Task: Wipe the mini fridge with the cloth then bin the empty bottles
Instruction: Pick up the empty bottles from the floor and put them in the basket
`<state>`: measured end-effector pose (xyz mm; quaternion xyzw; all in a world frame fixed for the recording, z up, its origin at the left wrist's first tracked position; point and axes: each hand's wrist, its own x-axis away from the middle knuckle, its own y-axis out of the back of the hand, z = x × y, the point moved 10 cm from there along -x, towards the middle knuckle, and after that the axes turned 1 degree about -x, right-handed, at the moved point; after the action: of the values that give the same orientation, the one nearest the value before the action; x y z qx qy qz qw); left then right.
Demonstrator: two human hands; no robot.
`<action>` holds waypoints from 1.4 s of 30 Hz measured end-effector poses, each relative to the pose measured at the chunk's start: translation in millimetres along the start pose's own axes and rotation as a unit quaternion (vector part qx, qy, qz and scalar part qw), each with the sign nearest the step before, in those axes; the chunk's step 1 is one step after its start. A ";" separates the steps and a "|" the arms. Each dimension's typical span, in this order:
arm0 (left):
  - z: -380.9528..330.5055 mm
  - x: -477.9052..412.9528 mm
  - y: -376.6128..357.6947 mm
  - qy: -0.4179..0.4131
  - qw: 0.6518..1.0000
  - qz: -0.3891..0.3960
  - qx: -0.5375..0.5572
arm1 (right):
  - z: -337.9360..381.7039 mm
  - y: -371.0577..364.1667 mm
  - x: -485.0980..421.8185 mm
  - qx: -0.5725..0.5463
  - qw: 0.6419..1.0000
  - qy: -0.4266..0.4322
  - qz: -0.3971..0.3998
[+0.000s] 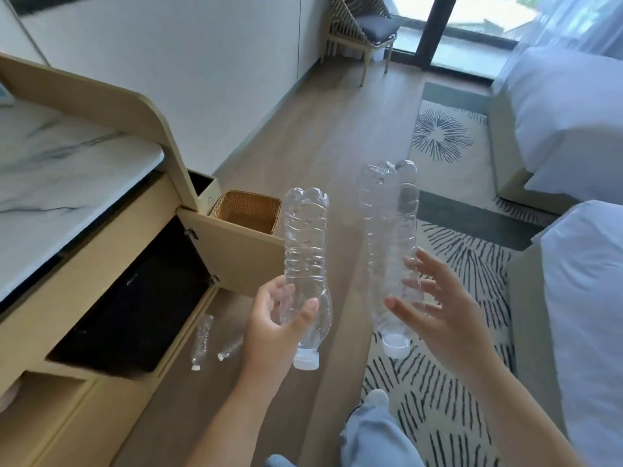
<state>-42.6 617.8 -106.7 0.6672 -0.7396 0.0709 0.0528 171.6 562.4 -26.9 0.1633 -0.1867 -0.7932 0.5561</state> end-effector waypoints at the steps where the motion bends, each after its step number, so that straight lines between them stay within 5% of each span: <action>1: -0.9 -7.4 -16.4 -0.001 1.000 0.005 0.002 | -8.7 12.9 -8.1 -0.003 1.000 -0.003 -0.006; 12: -13.8 -104.2 -229.0 0.007 0.998 0.058 -0.021 | -98.5 169.3 -126.5 -0.011 0.999 -0.016 -0.049; 17: -18.8 -152.2 -271.0 -0.004 0.999 0.031 -0.037 | -132.2 194.2 -185.5 -0.019 0.999 -0.038 -0.033; 42: -56.1 -499.9 -155.1 0.029 0.983 -0.179 0.016 | -86.4 -12.5 -584.4 -0.026 0.991 -0.005 0.131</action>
<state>162.8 1101.9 -132.5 0.7871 -0.6052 0.0919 0.0756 393.4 1107.6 -78.6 0.1195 -0.1887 -0.7187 0.6585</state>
